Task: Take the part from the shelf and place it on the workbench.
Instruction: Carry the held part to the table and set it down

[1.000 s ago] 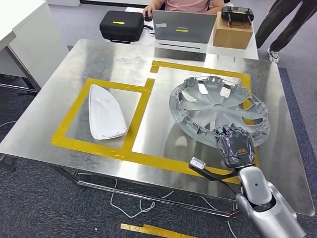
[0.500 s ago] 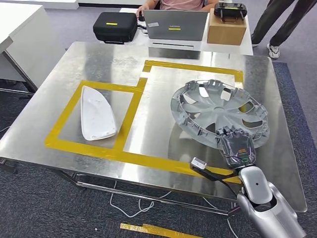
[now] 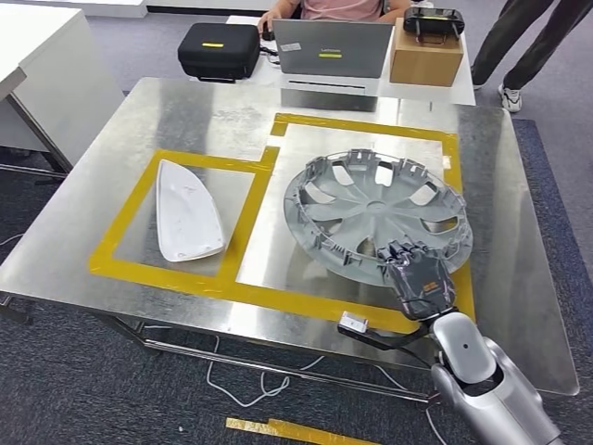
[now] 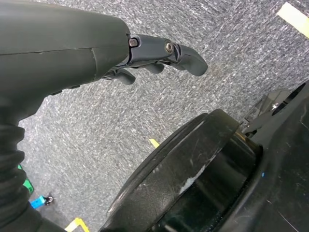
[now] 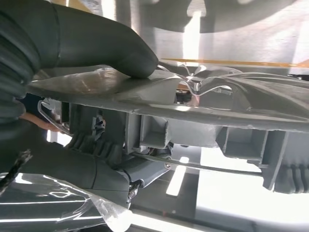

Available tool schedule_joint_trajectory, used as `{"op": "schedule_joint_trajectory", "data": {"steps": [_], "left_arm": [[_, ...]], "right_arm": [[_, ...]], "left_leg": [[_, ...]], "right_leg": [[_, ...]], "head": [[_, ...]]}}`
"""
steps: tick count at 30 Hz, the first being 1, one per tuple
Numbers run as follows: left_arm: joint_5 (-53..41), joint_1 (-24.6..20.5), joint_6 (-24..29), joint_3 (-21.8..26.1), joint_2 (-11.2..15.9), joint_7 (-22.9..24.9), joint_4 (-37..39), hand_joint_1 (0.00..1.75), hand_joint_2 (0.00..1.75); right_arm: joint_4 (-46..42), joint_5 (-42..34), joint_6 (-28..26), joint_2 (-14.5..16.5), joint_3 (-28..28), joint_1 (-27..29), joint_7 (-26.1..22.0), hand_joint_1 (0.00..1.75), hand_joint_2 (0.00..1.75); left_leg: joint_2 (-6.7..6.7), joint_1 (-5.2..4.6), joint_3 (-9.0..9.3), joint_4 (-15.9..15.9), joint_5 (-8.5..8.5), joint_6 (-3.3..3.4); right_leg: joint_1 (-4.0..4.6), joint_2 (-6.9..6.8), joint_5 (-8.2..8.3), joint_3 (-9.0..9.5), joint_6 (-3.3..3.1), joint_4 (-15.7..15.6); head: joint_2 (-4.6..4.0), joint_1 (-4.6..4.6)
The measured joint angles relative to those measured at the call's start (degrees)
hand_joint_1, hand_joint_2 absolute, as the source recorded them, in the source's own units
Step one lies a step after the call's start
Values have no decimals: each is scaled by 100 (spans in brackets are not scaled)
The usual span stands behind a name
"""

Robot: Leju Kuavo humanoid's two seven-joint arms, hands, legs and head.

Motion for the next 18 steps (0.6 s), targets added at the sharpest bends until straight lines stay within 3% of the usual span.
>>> {"op": "schedule_joint_trajectory", "data": {"steps": [16, 18], "left_arm": [[26, -10, -145, 1, -2, 15, 0, 0, 175], [36, -13, -177, 2, -2, 16, 0, 0, 175]], "right_arm": [[180, -128, -9, 0, 322, -161, -19, 175, 175], [203, -146, -9, 1, 353, -191, -19, 87, 87]], "left_leg": [[0, -7, -7, 0, -2, 3], [0, -7, -6, 0, -2, 3]], "right_leg": [[-8, 0, 0, 0, 0, -1], [-8, 0, 0, 0, 0, -1]], "head": [[0, -1], [0, -1]]}}
